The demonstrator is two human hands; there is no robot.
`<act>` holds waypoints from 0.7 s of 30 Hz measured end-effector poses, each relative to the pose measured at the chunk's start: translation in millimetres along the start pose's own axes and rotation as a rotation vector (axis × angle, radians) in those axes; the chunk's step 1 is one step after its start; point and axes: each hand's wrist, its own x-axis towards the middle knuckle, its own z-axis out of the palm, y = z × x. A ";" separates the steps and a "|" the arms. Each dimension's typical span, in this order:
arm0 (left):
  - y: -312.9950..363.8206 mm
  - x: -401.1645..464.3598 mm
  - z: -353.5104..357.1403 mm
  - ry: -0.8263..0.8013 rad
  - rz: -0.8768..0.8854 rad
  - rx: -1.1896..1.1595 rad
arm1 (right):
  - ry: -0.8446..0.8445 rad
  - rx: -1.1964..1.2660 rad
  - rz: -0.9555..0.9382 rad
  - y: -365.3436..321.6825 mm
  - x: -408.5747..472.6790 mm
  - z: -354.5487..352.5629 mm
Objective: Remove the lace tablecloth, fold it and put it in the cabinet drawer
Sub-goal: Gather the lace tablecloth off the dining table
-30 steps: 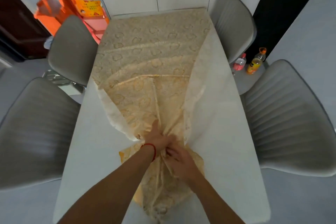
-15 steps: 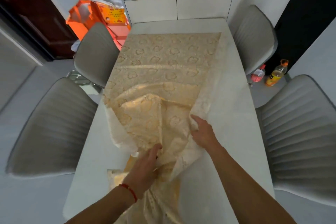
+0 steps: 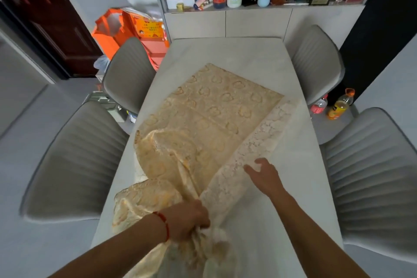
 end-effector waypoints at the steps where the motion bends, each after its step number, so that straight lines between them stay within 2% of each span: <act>1: 4.3 -10.6 8.8 -0.032 0.015 0.020 | -0.034 -0.043 0.087 -5.1 11.4 5.3; 3: 12.7 -26.3 24.8 -0.097 -0.003 0.071 | -0.043 -0.069 0.250 -19.2 30.6 18.7; 5: 18.7 -32.9 33.5 -0.122 -0.046 0.085 | 0.057 -0.086 0.339 -24.0 47.5 33.1; 9: 31.2 -32.8 35.3 -0.094 -0.091 0.009 | 0.247 -0.116 0.258 -16.1 65.4 43.0; 10: 35.1 -29.9 33.2 -0.090 -0.082 -0.004 | 0.268 -0.194 0.240 -11.7 71.0 44.3; 12: 43.4 -20.5 28.0 -0.070 -0.054 -0.036 | 0.122 -0.175 0.145 -3.5 76.1 39.4; 16: 54.2 1.3 16.0 0.037 -0.031 -0.031 | -0.234 0.215 -0.131 -18.4 48.8 12.9; 19: 53.0 18.6 3.2 0.238 -0.197 -0.090 | -0.428 0.188 -0.322 -24.7 13.8 -10.0; 21: 48.1 30.5 -11.2 0.370 -0.317 -0.105 | -0.494 0.091 -0.436 -21.2 -16.0 -27.1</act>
